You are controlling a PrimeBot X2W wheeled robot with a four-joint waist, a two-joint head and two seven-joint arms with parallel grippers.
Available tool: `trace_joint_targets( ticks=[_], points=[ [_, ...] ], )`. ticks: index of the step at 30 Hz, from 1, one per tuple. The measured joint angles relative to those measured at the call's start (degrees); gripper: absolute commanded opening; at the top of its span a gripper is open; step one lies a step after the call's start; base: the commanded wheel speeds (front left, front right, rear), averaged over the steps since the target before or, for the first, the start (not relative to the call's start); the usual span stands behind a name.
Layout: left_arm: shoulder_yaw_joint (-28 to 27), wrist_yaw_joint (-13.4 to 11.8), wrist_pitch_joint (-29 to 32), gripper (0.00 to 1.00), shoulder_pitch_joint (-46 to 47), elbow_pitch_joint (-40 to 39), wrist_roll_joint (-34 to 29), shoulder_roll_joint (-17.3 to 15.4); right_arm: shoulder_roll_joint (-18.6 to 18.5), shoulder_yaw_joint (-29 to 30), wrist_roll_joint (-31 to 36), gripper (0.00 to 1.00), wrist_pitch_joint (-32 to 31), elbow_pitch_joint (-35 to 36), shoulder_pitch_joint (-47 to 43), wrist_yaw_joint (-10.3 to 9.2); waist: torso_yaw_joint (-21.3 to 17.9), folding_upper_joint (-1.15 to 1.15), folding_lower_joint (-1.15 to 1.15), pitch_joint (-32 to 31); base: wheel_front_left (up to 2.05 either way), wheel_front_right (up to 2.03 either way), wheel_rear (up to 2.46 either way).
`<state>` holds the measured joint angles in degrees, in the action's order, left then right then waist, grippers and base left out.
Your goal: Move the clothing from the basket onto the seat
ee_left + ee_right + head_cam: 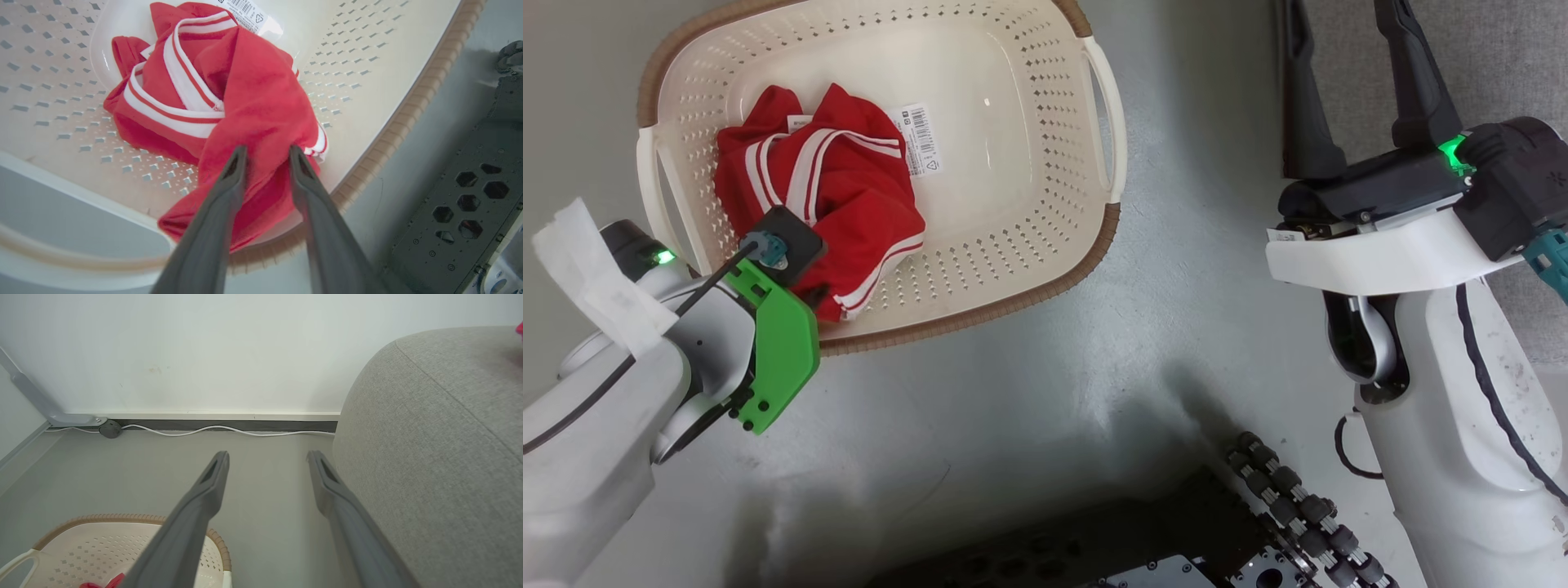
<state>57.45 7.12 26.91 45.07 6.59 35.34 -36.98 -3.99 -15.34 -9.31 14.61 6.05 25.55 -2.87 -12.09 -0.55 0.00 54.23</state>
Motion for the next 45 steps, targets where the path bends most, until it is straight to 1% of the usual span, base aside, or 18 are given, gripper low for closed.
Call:
trace_joint_targets(
  ticks=[1, 2, 3, 9, 12, 16, 21, 22, 23, 28, 31, 33, 36, 43, 45],
  points=[
    [0.4, 0.0, 0.0, 0.32, 0.2, 0.3, 0.2, 0.0, 0.0, 0.0, 0.1, 1.00, 0.0, 0.0, 0.0, 0.01, 0.0, 0.00, 0.00, 0.0, 0.00, 0.00, 0.00],
    [0.7, 0.0, 0.0, 0.18, 0.4, 0.6, 0.3, 0.0, 0.0, 0.1, 0.2, 1.00, 0.0, 0.0, 0.0, 0.01, 0.0, 0.00, 0.00, 0.1, 0.00, 0.00, 0.00],
    [1.2, 0.0, 0.0, 0.00, 0.5, 0.8, 0.3, 0.0, 0.0, 0.2, 0.2, 1.00, 0.0, 0.0, 0.0, 0.02, 0.0, 0.00, 0.00, 0.1, 0.00, 0.00, 0.00],
    [2.6, 0.0, -0.3, 0.00, 1.6, 2.0, 2.0, 0.2, 0.2, 0.9, 0.2, 1.00, 0.0, 0.0, 0.0, 0.02, -0.1, 0.00, 0.00, 0.2, 0.00, 0.00, 0.00],
    [2.6, 0.0, -1.4, 0.00, 2.4, 2.4, 2.8, 0.5, 0.2, 1.3, 0.2, 1.00, 0.0, 0.0, 0.0, 0.02, 0.0, 0.00, 0.00, 0.1, 0.00, 0.00, 0.00],
    [1.8, 0.0, -4.5, 0.00, 3.4, 3.0, 3.4, 2.6, 0.2, 2.0, 0.4, 1.00, 0.0, -0.3, 0.0, 0.01, 0.4, 0.00, 0.00, -0.4, 0.00, 0.00, 0.00],
    [-2.0, 0.0, -11.2, 0.00, 3.7, 4.0, 4.6, 5.3, 0.2, 3.3, 0.9, 1.00, 0.0, -0.5, 0.1, 0.01, 1.2, 0.00, 0.00, -2.1, 0.00, 0.00, 0.00],
    [-3.8, 0.0, -14.2, 0.00, 3.7, 4.2, 5.9, 6.0, 0.2, 4.1, 1.1, 1.00, 0.0, -0.6, 0.1, 0.00, 1.5, 0.00, 0.00, -3.1, 0.00, 0.00, 0.00],
    [-4.7, 0.0, -15.9, 0.00, 3.7, 4.3, 6.3, 6.2, 0.1, 4.5, 1.4, 1.00, 0.0, -0.6, 0.1, 0.00, 1.7, 0.00, 0.00, -3.6, 0.00, 0.00, 0.00],
    [-8.2, -0.4, -22.6, 0.00, 2.9, 4.1, 7.3, 7.2, -0.6, 6.3, 1.9, 1.00, 0.0, -0.5, 0.2, -0.01, 3.0, 0.00, 0.00, -6.9, 0.00, 0.00, 0.00],
    [-10.1, -1.2, -26.5, 0.00, 1.2, 3.9, 7.7, 7.2, -0.9, 6.7, 2.1, 1.00, 0.0, -0.3, 0.2, 0.01, 4.0, 0.00, 0.00, -9.0, 0.00, 0.00, 0.00],
    [-12.4, -2.1, -30.0, 0.00, -0.4, 3.7, 9.8, 7.7, -1.3, 6.9, 2.5, 1.00, 0.0, -0.3, 0.3, 0.33, 4.7, 0.00, 0.00, -10.5, 0.00, 0.00, 0.00],
    [-14.9, -2.9, -34.1, 0.00, -2.2, 3.4, 10.9, 7.9, -1.4, 7.0, 2.7, 1.00, 0.0, -0.2, 0.4, 0.41, 5.7, 0.00, 0.00, -12.7, 0.00, 0.00, 0.00],
    [-17.3, -3.7, -41.1, 0.00, -7.5, 2.8, 13.3, 8.6, -1.6, 7.0, 2.9, 1.00, 0.0, -0.6, 0.0, 1.34, 7.9, 0.00, 0.00, -18.3, 0.00, 0.00, 0.00],
    [-17.7, -3.9, -41.2, 0.00, -8.7, 2.5, 13.4, 8.7, -1.9, 7.0, 3.0, 1.00, 0.0, -1.0, -0.5, 1.43, 8.5, 0.00, 0.00, -19.9, 0.00, 0.00, 0.00]
  ],
)
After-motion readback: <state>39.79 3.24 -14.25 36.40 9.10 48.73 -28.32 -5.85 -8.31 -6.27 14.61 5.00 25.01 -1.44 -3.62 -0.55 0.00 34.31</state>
